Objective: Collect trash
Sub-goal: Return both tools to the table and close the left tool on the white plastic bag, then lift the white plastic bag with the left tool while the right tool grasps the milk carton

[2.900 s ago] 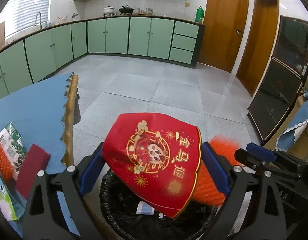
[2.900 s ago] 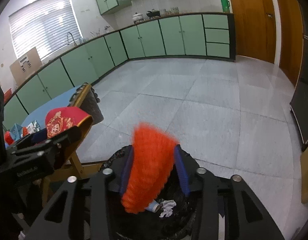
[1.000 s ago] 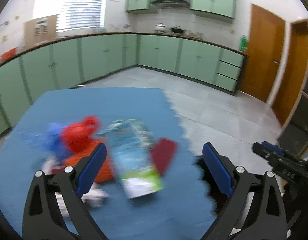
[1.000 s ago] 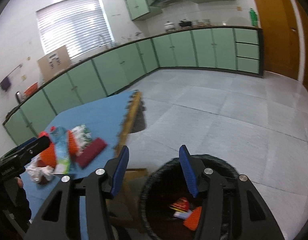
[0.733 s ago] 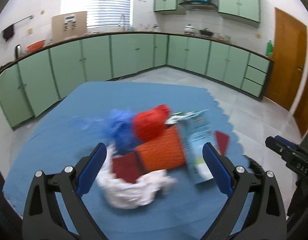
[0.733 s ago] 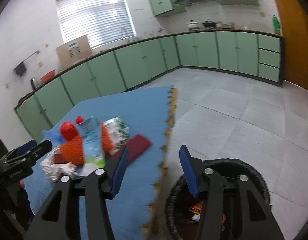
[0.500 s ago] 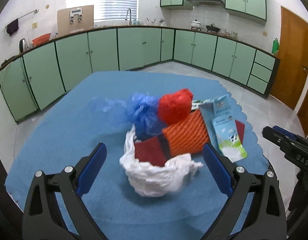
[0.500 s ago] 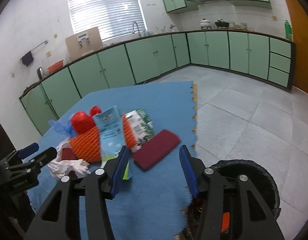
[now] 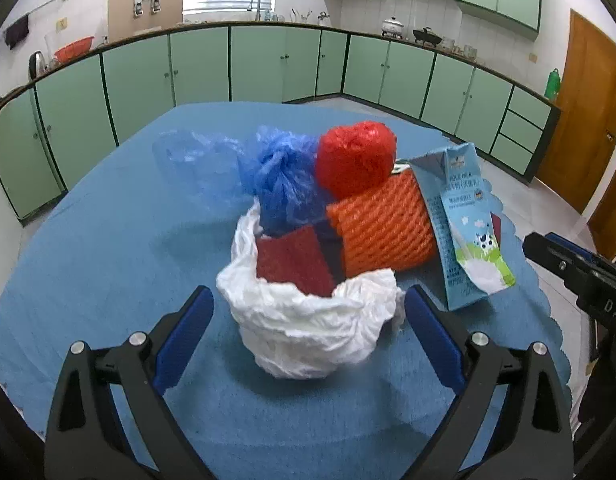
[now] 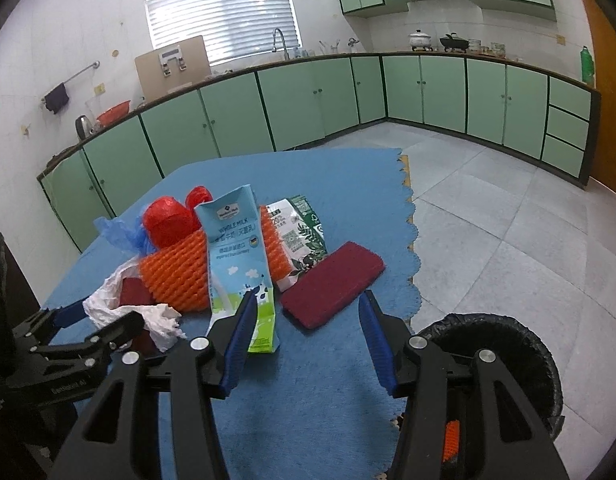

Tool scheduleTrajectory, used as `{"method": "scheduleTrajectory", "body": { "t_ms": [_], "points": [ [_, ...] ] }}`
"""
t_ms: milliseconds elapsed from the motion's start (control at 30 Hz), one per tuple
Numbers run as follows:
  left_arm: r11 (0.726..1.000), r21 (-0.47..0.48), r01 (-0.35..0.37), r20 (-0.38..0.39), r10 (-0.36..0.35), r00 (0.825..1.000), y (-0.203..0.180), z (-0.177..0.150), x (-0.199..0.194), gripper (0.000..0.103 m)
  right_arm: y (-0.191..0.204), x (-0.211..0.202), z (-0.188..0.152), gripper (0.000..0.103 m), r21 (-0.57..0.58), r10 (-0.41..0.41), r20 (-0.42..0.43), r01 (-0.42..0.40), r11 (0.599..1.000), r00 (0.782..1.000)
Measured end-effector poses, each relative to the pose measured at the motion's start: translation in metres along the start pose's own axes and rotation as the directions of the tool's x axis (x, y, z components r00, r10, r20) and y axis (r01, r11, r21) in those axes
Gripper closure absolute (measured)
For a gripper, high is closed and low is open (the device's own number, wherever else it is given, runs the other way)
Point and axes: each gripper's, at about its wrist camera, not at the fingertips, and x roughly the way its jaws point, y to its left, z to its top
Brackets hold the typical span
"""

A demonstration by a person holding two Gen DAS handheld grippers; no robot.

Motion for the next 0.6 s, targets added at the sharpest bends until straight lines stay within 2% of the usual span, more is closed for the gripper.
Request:
{"method": "scheduleTrajectory", "body": {
  "t_ms": [33,67,200,433,600],
  "points": [
    [1.0,-0.001,0.002,-0.002,-0.002,1.0,0.0,-0.001,0.001,0.014,0.001,0.0,0.0,0.051,-0.003,0.003,-0.002,-0.003,1.0,1.0],
    [1.0,-0.001,0.005,-0.007,-0.005,1.0,0.001,-0.003,0.002,0.022,0.002,0.001,0.0,0.051,-0.005,0.005,-0.003,-0.005,1.0,1.0],
    [1.0,-0.013,0.017,-0.033,-0.017,0.999,0.002,-0.006,0.008,0.032,0.006,0.003,-0.002,0.051,-0.014,0.017,-0.009,-0.017,1.0,1.0],
    [1.0,-0.01,0.007,-0.009,-0.007,1.0,0.003,-0.006,0.002,0.066,0.015,0.005,-0.003,0.051,-0.043,0.028,-0.013,-0.029,0.999,1.0],
    [1.0,-0.02,-0.001,0.021,0.001,1.0,0.007,-0.004,-0.008,0.076,0.026,0.009,-0.001,0.051,-0.063,0.046,-0.013,-0.047,0.997,0.999]
  ]
}}
